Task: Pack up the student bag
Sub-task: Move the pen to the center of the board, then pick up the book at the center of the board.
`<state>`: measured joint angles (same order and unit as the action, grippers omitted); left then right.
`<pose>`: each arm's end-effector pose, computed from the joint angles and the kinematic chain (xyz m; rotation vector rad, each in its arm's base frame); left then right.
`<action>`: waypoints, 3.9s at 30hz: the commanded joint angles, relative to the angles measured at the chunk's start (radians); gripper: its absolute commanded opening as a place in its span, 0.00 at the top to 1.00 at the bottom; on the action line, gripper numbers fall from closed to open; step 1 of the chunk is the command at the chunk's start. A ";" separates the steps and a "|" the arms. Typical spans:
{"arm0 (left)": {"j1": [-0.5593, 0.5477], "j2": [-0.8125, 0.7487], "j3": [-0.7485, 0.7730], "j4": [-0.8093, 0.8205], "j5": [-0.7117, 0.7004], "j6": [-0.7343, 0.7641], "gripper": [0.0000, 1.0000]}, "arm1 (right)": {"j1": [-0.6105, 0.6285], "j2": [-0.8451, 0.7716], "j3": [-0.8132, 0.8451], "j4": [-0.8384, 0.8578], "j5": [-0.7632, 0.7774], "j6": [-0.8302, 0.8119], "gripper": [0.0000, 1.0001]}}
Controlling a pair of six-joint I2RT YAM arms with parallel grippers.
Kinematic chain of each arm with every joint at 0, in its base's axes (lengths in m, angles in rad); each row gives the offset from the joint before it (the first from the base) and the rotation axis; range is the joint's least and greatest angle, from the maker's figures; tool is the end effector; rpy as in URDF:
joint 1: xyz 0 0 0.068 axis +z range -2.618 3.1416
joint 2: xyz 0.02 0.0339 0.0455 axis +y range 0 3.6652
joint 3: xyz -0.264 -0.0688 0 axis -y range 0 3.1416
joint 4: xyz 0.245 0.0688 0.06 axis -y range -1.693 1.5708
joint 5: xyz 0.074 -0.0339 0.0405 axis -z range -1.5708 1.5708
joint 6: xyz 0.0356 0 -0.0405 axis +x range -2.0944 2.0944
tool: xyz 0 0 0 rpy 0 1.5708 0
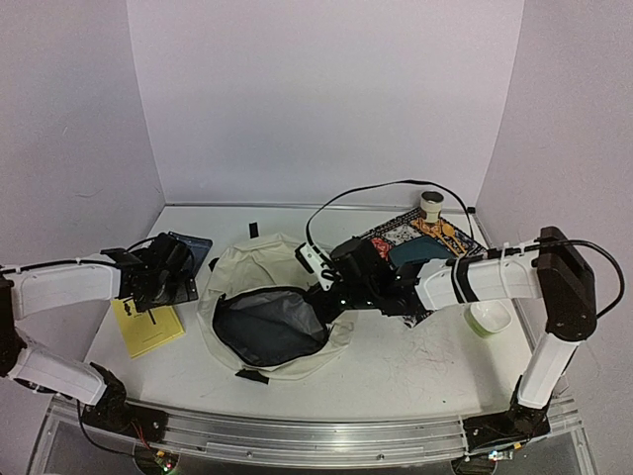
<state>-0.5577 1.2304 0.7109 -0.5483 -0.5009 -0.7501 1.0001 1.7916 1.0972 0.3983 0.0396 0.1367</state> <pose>0.2000 -0.1046 0.2006 -0.3949 2.4187 0.1143 0.2223 0.3437 0.2284 -0.7838 1.7692 0.7389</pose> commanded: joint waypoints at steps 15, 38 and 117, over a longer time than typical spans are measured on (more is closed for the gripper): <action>0.177 0.367 0.271 -0.156 -0.087 0.132 0.06 | -0.005 -0.050 -0.059 0.073 -0.070 0.012 1.00; 0.603 -0.095 -0.104 0.083 0.279 0.037 0.01 | -0.005 -0.058 -0.117 0.141 -0.095 0.021 1.00; 0.803 0.256 -0.483 1.065 1.085 0.002 0.42 | -0.005 -0.103 -0.133 0.135 -0.076 0.006 1.00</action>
<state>0.2434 1.4165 0.2541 0.4612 0.5457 -0.7574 0.9989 1.7219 0.9276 0.5472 -0.0225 0.1501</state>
